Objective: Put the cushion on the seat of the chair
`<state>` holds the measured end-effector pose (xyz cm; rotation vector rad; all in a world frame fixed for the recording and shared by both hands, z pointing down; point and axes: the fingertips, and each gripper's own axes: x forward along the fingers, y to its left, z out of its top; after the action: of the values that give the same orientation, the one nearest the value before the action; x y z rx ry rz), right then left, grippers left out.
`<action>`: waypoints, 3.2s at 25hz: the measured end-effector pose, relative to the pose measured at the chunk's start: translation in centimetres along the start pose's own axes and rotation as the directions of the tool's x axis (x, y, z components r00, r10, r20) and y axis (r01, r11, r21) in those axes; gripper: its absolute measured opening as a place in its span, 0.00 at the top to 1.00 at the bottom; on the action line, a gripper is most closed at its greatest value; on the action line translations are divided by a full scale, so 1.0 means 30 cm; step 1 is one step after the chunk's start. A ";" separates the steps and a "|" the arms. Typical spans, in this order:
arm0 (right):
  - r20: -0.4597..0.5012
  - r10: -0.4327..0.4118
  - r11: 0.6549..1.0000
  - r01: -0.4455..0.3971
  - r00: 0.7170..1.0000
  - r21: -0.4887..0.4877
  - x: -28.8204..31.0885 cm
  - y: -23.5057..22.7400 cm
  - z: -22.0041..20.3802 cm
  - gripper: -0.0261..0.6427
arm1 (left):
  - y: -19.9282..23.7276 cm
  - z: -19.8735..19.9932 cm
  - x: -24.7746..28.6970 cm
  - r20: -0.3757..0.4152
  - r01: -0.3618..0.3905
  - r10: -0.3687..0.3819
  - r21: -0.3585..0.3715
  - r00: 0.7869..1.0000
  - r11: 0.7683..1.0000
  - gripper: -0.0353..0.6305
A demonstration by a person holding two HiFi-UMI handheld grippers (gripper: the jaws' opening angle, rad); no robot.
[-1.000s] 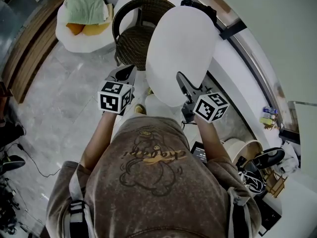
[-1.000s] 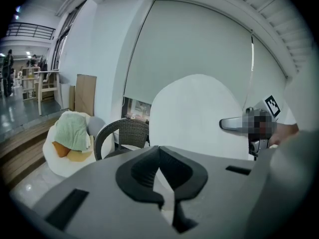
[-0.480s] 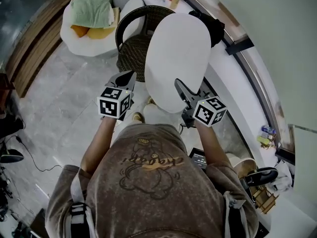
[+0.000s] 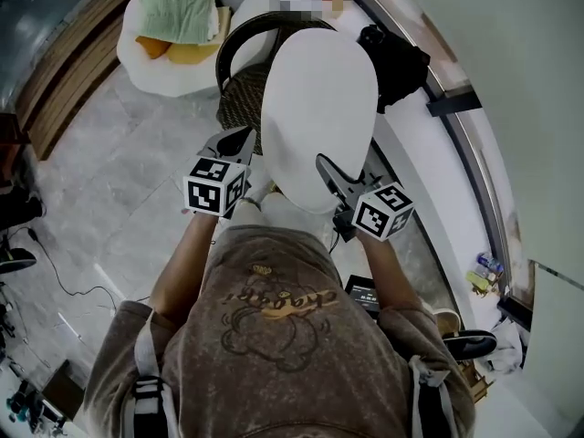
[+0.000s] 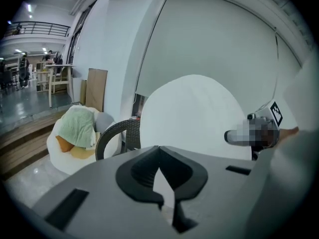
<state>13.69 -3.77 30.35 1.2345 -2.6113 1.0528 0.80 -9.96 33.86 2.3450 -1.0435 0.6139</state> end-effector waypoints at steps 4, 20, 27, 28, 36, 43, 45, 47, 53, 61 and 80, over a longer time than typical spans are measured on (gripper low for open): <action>-0.031 0.003 0.999 -0.002 1.000 0.032 0.041 -0.032 -0.024 0.84 | 0.021 -0.007 0.024 -0.012 -0.008 0.007 -0.014 1.000 1.000 0.94; -0.043 -0.029 0.997 0.032 0.999 0.070 0.268 -0.107 -0.060 0.84 | 0.175 -0.054 0.131 -0.043 0.031 -0.032 -0.031 0.999 0.999 0.94; -0.046 -0.042 0.996 0.046 0.998 0.079 0.334 -0.140 -0.090 0.84 | 0.242 -0.093 0.165 -0.056 0.029 -0.032 -0.049 0.998 0.998 0.94; -0.045 -0.046 0.995 0.050 0.998 0.081 0.344 -0.149 -0.098 0.84 | 0.252 -0.102 0.173 -0.057 0.029 -0.032 -0.053 0.998 0.998 0.94; -0.053 -0.045 0.995 0.050 0.998 0.084 0.438 -0.208 -0.189 0.84 | 0.339 -0.204 0.267 -0.081 0.019 -0.027 -0.095 0.996 0.995 0.94; -0.060 -0.043 0.992 0.049 0.997 0.117 0.513 -0.262 -0.294 0.84 | 0.396 -0.304 0.341 -0.103 0.017 -0.030 -0.117 0.994 0.993 0.94; -0.065 -0.045 0.990 0.053 0.997 0.127 0.531 -0.276 -0.326 0.84 | 0.408 -0.335 0.359 -0.110 0.018 -0.032 -0.125 0.993 0.992 0.94; -0.068 -0.047 0.990 0.055 0.997 0.132 0.553 -0.292 -0.354 0.84 | 0.423 -0.366 0.380 -0.117 0.019 -0.034 -0.129 0.993 0.992 0.94; -0.079 -0.050 0.985 0.062 0.996 0.159 0.607 -0.358 -0.427 0.84 | 0.446 -0.460 0.453 -0.153 0.041 -0.058 -0.116 0.987 0.992 0.94; -0.100 -0.043 0.979 0.062 0.994 0.192 0.681 -0.442 -0.529 0.84 | 0.481 -0.572 0.540 -0.192 0.045 -0.067 -0.115 0.979 0.992 0.94; -0.127 0.000 0.951 0.040 0.992 0.308 0.897 -0.594 -0.646 0.84 | 0.499 -0.724 0.624 -0.276 0.059 -0.098 -0.143 0.956 0.988 0.94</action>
<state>3.85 -17.61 63.95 1.1981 -2.3989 1.5302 -3.72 -15.90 65.33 2.0964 -0.8307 0.7960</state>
